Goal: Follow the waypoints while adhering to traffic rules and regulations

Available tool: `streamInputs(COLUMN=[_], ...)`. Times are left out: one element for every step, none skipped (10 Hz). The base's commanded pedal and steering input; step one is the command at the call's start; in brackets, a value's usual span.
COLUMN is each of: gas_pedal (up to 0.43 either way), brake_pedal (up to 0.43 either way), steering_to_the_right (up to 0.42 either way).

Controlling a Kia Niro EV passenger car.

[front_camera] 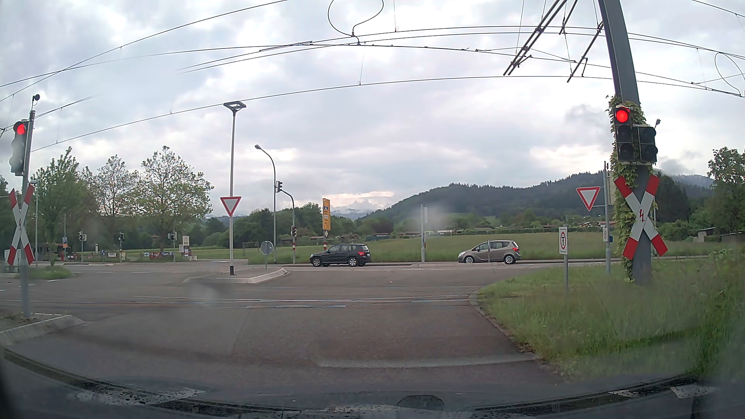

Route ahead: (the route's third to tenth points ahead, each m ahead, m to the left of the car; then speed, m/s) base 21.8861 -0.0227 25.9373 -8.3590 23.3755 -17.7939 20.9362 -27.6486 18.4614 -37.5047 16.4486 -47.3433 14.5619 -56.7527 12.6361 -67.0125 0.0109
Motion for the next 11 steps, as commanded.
streamInputs(gas_pedal=[0.0,0.0,0.0,0.0,0.0,0.0,0.0,0.0,0.0,0.0,0.0], brake_pedal=[0.262,0.262,0.262,0.262,0.262,0.262,0.268,0.262,0.262,0.268,0.262], steering_to_the_right=[-0.058,-0.058,-0.058,-0.058,-0.058,-0.058,-0.058,-0.058,-0.058,-0.058,-0.058])
